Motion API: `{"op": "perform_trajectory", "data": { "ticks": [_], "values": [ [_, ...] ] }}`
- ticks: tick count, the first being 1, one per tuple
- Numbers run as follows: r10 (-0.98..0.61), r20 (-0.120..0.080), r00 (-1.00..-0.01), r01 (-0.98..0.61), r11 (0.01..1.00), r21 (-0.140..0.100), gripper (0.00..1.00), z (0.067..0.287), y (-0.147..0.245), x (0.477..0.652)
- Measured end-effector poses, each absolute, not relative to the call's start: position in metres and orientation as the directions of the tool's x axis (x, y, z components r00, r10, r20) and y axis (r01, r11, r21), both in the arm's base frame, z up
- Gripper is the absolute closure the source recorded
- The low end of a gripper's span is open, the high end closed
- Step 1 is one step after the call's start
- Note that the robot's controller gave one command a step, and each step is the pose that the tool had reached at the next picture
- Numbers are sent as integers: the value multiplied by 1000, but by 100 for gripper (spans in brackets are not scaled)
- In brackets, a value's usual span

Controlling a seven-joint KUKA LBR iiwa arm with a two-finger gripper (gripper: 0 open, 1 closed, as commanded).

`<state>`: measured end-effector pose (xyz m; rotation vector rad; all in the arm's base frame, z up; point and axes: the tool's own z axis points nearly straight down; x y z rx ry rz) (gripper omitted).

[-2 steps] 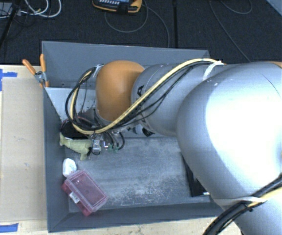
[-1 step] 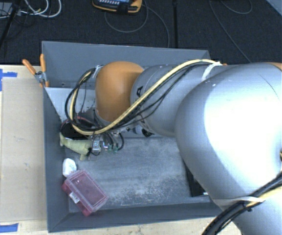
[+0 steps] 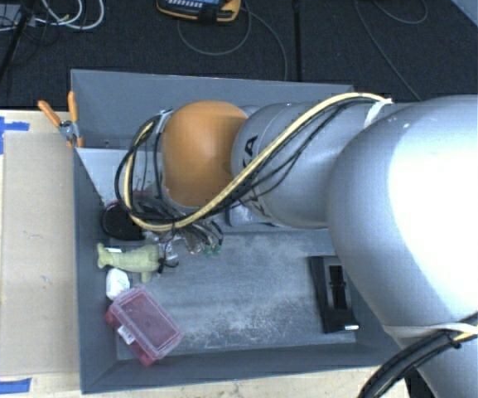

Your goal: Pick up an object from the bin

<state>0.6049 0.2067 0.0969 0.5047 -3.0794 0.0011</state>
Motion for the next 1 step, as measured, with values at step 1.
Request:
{"op": "perform_trajectory", "data": {
  "ticks": [1],
  "values": [
    [-319, 21, -948, -319, 948, 3, 100, 97, 207, 605]
  ]
}}
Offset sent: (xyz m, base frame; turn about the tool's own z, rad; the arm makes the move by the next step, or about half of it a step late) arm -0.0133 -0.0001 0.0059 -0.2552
